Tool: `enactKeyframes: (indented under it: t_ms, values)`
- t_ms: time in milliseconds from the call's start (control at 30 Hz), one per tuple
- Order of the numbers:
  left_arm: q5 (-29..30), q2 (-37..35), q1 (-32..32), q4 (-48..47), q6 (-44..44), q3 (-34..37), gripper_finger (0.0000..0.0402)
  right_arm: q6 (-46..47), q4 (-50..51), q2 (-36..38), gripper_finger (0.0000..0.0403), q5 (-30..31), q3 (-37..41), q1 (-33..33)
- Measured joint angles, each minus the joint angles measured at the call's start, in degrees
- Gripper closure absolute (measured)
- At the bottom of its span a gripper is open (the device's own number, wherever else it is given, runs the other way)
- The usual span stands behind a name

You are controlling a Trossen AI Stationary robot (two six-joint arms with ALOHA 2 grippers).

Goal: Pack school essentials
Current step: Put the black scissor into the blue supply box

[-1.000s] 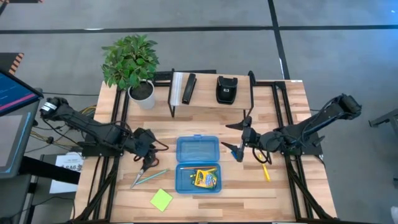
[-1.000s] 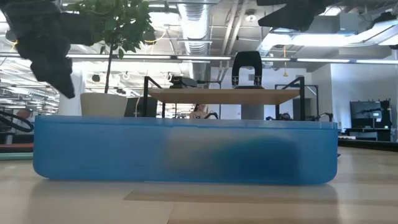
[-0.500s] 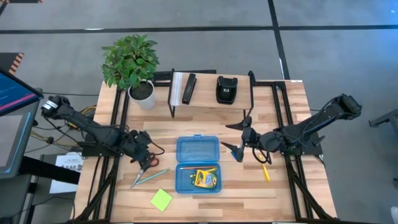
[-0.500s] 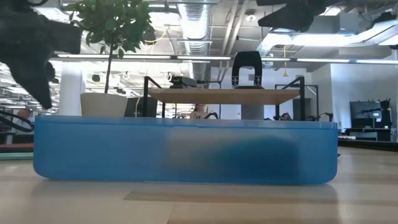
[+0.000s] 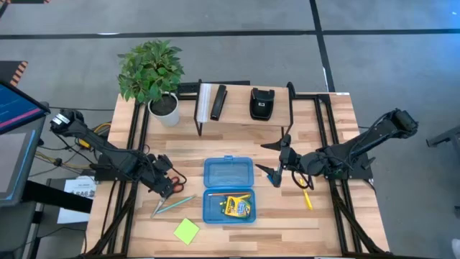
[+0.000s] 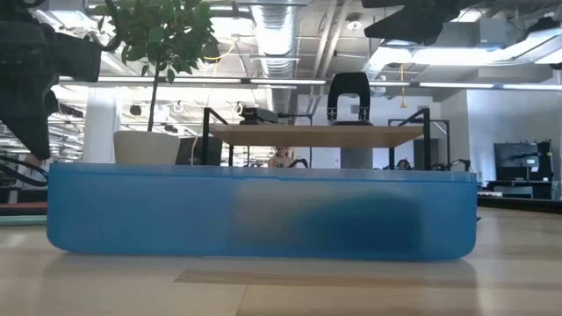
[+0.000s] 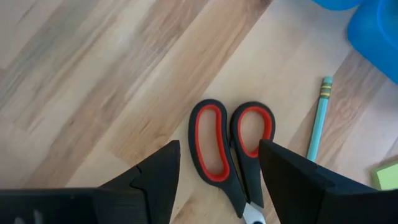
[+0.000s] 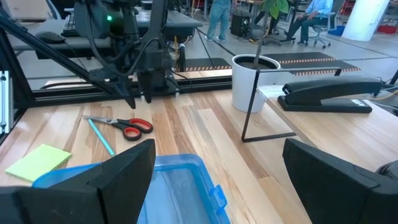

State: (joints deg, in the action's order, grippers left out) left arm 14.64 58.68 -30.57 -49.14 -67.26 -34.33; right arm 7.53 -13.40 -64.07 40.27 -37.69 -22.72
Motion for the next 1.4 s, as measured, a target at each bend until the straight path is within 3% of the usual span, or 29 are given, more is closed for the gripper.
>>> enactKeyframes:
  t_ms: [667,1067,1400]
  values:
    - [-6.5,8.83,-0.91,1.34,-4.62,0.0,0.0197,0.52,-0.84,0.0,0.003,0.0,0.0,0.0]
    - [-6.67,14.77,-0.26,10.26,-2.6,0.0,0.0201,0.13,-1.43,0.0,0.003,0.0,-0.02,0.0]
    - [-7.41,20.53,2.19,10.17,-1.32,-0.07,0.0218,1.79,-2.3,0.0,0.003,0.02,-0.04,-0.16]
